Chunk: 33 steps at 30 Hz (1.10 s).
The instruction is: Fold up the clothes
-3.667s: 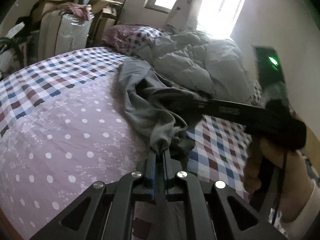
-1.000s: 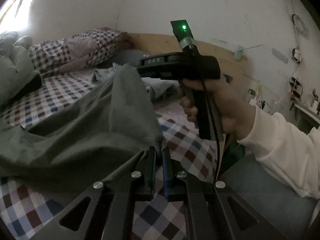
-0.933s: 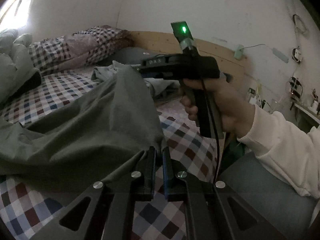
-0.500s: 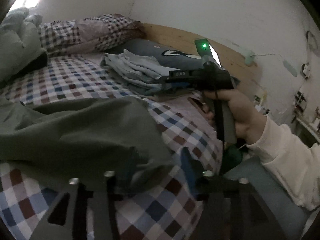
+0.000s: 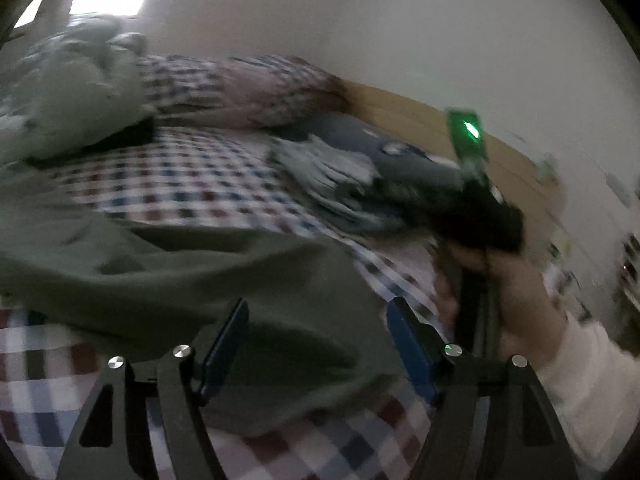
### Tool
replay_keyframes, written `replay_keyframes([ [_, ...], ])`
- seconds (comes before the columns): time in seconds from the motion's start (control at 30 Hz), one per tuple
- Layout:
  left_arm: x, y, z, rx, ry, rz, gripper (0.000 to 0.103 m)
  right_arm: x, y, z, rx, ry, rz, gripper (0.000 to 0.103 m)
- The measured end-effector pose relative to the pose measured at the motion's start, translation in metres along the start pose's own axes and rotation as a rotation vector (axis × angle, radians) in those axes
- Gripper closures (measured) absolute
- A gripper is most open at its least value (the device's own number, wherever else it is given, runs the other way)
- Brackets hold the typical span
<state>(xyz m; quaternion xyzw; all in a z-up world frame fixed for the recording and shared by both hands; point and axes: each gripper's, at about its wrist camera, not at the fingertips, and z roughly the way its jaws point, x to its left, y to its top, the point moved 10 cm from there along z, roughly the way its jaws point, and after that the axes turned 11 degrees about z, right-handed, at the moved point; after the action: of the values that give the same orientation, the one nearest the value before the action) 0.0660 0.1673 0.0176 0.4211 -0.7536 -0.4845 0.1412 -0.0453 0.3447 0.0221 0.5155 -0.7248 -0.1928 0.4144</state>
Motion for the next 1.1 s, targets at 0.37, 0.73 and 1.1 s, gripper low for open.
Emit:
replay_keyframes([
  [0.37, 0.1, 0.007, -0.017, -0.042, 0.252, -0.14, 0.025, 0.082, -0.03, 0.009, -0.012, 0.132, -0.085, 0.049],
  [0.73, 0.195, -0.005, -0.065, -0.141, 0.435, -0.399, 0.025, 0.123, -0.057, 0.025, 0.023, 0.169, -0.17, 0.043],
  [1.1, 0.296, -0.036, -0.13, -0.228, 0.557, -0.66, 0.025, 0.149, -0.072, 0.031, 0.052, 0.217, -0.218, 0.042],
])
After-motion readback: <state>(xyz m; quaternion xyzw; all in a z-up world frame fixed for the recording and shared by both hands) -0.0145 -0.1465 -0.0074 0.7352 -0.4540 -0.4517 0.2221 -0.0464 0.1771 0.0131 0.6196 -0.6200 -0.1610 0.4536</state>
